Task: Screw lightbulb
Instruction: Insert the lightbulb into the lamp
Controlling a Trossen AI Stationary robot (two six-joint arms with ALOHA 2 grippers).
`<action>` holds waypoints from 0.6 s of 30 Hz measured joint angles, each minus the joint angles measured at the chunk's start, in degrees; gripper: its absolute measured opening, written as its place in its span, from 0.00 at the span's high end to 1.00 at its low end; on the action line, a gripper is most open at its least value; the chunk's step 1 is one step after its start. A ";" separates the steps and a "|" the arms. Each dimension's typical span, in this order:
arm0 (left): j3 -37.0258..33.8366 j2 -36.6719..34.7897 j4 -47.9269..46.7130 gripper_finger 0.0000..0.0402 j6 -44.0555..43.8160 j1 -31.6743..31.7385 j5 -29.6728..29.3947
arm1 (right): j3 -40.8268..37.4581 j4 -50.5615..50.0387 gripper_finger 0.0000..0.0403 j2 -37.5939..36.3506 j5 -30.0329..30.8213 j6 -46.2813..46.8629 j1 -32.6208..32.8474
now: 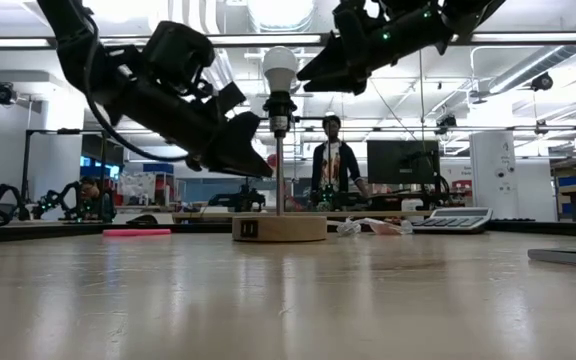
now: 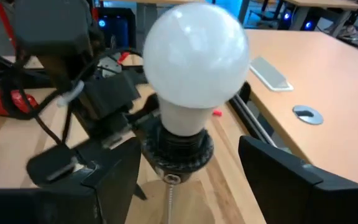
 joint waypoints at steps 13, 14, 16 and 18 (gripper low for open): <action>-0.57 -14.00 -12.83 0.65 -3.17 -0.27 3.94 | 0.02 -1.93 0.42 -0.20 0.07 -0.73 -0.76; -0.59 -14.97 -12.68 0.66 -3.17 -0.41 3.90 | 0.02 -1.93 0.44 -0.20 0.07 -0.59 -0.76; -0.59 -16.93 -12.99 0.69 -3.09 -0.70 3.78 | 0.02 -1.96 0.47 -0.20 0.27 0.18 -0.76; -0.66 -18.77 -13.44 0.74 -2.84 -1.28 3.03 | 0.02 -2.61 0.52 -0.20 2.24 -0.04 -0.76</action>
